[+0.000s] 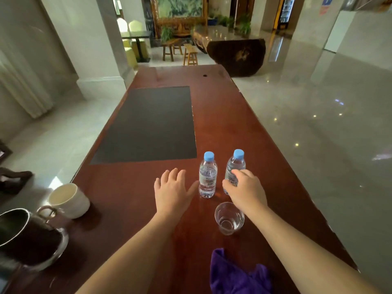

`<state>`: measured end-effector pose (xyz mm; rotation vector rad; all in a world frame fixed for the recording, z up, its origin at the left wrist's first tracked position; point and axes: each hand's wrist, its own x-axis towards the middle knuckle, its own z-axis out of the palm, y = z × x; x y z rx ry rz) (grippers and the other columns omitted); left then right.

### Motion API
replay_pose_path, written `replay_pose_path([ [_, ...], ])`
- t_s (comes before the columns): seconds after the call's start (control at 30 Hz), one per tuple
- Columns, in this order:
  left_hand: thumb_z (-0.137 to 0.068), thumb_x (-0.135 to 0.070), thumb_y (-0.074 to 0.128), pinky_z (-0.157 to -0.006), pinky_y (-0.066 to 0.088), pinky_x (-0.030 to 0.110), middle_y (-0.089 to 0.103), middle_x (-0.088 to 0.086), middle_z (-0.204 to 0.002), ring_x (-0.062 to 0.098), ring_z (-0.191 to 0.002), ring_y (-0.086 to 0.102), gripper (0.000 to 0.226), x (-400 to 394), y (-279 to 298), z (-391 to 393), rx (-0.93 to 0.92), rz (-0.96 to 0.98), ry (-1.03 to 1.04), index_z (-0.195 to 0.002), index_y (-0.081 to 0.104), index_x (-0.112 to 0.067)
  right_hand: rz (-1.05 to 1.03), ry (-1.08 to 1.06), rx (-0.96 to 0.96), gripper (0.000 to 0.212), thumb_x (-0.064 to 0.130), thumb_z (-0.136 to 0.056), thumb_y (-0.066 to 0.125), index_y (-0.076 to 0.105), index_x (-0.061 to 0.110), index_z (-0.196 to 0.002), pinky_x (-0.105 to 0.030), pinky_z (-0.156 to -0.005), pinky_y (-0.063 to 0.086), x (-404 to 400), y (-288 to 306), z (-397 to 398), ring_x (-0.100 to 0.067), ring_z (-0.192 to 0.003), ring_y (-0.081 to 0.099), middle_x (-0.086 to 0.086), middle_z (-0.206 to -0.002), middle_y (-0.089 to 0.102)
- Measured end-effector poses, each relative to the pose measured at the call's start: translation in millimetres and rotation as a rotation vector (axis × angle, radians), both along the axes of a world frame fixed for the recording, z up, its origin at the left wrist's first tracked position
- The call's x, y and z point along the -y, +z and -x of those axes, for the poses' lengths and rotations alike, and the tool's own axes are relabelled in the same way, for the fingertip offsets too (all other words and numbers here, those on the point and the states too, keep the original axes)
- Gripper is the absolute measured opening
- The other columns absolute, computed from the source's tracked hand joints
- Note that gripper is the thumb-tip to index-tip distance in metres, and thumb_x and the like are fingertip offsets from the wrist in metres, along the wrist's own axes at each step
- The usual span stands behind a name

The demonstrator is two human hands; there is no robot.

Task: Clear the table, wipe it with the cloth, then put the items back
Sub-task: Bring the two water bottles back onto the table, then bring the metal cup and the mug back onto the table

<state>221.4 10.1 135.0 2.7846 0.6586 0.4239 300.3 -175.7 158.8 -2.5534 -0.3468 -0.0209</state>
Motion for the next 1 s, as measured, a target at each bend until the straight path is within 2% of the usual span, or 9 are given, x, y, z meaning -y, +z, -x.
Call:
replay_pose_path([
  [0.13, -0.092, -0.066, 0.041, -0.115, 0.022, 0.049, 0.048, -0.002, -0.146, 0.026, -0.142, 0.031, 0.061, -12, 11, 22, -0.002, -0.053, 0.044, -0.135, 0.052, -0.024, 0.026, 0.099, 0.037, 0.052, 0.047, -0.09, 0.05, 0.052, 0.022, -0.137, -0.035, -0.092, 0.043, -16, 10, 11, -0.02, -0.124, 0.046, 0.005, -0.138, 0.051],
  [0.3, -0.093, -0.065, 0.039, -0.115, 0.022, 0.048, 0.047, -0.001, -0.147, 0.025, -0.143, 0.029, 0.062, -42, 31, 54, 0.005, -0.077, 0.146, -0.137, 0.049, -0.023, 0.01, 0.228, 0.08, 0.051, 0.043, -0.089, 0.052, 0.055, 0.02, -0.134, -0.036, -0.092, 0.042, -51, 23, 23, -0.023, -0.122, 0.049, 0.001, -0.136, 0.054],
  [0.53, -0.093, -0.063, 0.041, -0.113, 0.027, 0.045, 0.05, -0.002, -0.143, 0.023, -0.139, 0.035, 0.059, -107, 58, 111, 0.105, -0.019, 0.352, -0.137, 0.047, -0.025, -0.063, 0.384, 0.025, 0.06, 0.049, -0.085, 0.059, 0.049, 0.024, -0.139, -0.036, -0.093, 0.043, -135, 28, 55, -0.025, -0.123, 0.051, -0.003, -0.139, 0.052],
  [0.73, -0.093, -0.058, 0.048, -0.108, 0.028, 0.042, 0.055, 0.001, -0.136, 0.024, -0.133, 0.041, 0.055, -164, 68, 180, 0.163, -0.119, 0.467, -0.132, 0.052, -0.02, -0.091, 0.486, -0.061, 0.073, 0.048, -0.082, 0.064, 0.04, 0.021, -0.145, -0.036, -0.096, 0.041, -220, 31, 82, -0.025, -0.128, 0.048, -0.007, -0.142, 0.05],
  [0.83, -0.092, -0.058, 0.05, -0.108, 0.028, 0.042, 0.055, 0.003, -0.136, 0.025, -0.133, 0.041, 0.059, -190, 68, 219, 0.185, -0.095, 0.589, -0.135, 0.05, -0.019, -0.1, 0.533, -0.096, 0.075, 0.047, -0.081, 0.066, 0.038, 0.021, -0.146, -0.036, -0.096, 0.04, -258, 30, 96, -0.025, -0.127, 0.048, -0.008, -0.142, 0.049],
  [1.0, -0.087, -0.065, 0.05, -0.107, 0.032, 0.045, 0.05, 0.009, -0.143, 0.03, -0.135, 0.039, 0.075, -219, 55, 275, 0.117, -0.039, 0.794, -0.142, 0.042, -0.016, -0.078, 0.615, -0.122, 0.075, 0.049, -0.082, 0.066, 0.037, 0.022, -0.146, -0.037, -0.096, 0.041, -310, 24, 116, -0.027, -0.126, 0.049, -0.007, -0.141, 0.049],
])
